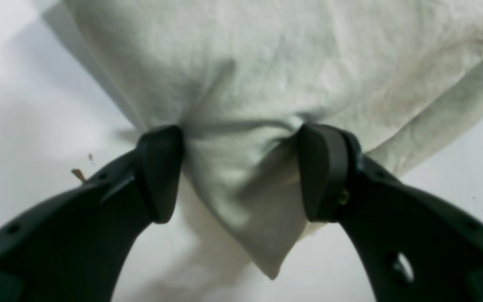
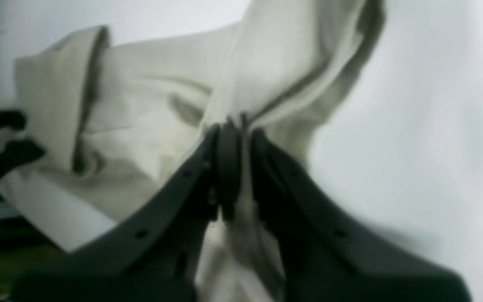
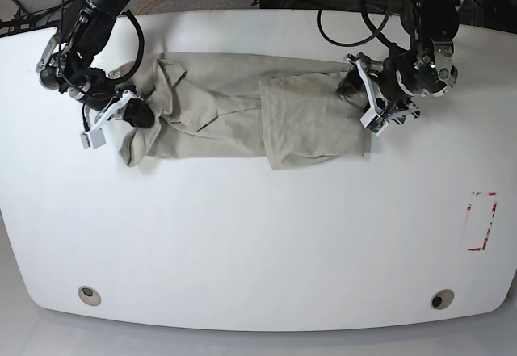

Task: Fold the T-shirt properly
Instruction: 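Release the left gripper and regrasp the folded end of the strip, then lift the strip end with the right gripper and fold it onto the folded half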

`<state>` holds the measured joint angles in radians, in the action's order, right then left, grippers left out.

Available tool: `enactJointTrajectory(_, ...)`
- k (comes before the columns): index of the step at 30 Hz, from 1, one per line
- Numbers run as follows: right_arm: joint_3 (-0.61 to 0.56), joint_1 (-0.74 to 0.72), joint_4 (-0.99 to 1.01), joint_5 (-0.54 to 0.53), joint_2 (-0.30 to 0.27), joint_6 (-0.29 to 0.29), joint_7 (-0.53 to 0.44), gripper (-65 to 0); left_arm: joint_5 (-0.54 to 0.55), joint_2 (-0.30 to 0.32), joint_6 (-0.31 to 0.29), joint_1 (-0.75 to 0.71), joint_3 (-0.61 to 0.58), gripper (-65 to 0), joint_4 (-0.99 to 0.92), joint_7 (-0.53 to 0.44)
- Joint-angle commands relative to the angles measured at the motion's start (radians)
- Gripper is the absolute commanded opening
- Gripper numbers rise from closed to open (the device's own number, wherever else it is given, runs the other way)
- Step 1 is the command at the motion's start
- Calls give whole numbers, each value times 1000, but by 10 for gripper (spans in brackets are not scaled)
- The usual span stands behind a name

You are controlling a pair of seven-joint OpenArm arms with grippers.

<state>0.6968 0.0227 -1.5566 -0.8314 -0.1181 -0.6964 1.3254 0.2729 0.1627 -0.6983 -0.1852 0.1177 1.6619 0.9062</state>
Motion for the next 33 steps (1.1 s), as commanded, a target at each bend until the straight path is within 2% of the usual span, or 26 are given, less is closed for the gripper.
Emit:
enactJointTrajectory(1, 5, -7, -66, -62, 18, -2, -11, -650, -37, 18, 0, -4, -23, -253, -22, 46)
enactJointTrajectory(3, -10, 3, -103, -107, 51, -2, -10, -650, -37, 28, 0, -4, -29, -253, -27, 44)
enactJointTrajectory(7, -111, 1, -138, -177, 107, -2, -16, -650, -37, 33, 0, -4, -34, -253, -27, 44)
enactJointTrajectory(11, -182, -4, -150, -188, 206, -2, -17, -650, -37, 34, 0, -4, -34, -253, -27, 44)
enactJointTrajectory(14, -250, -22, -147, -185, 254, -2, -48, -650, -37, 36, 0, -3, -33, -254, -26, 44)
enactJointTrajectory(19, -406, -23, -146, -151, 258, -2, -155, -650, -37, 36, 0, -3, -29, -254, -22, 44)
enactJointTrajectory(22, -470, -25, -107, -148, 260, -2, -205, -650, -37, 36, 0, -3, -29, -292, -22, 44)
enactJointTrajectory(26, -518, -45, -60, -165, 258, 10, -226, -650, -37, 31, 0, -3, -29, -357, -22, 44)
enactJointTrajectory(31, -566, -53, -34, -157, 262, 10, -234, -650, -37, 30, 0, -3, -29, -367, -22, 44)
enactJointTrajectory(33, -592, -56, -17, -157, 262, 11, -272, -650, -34, 30, 0, -3, -31, -367, -22, 44)
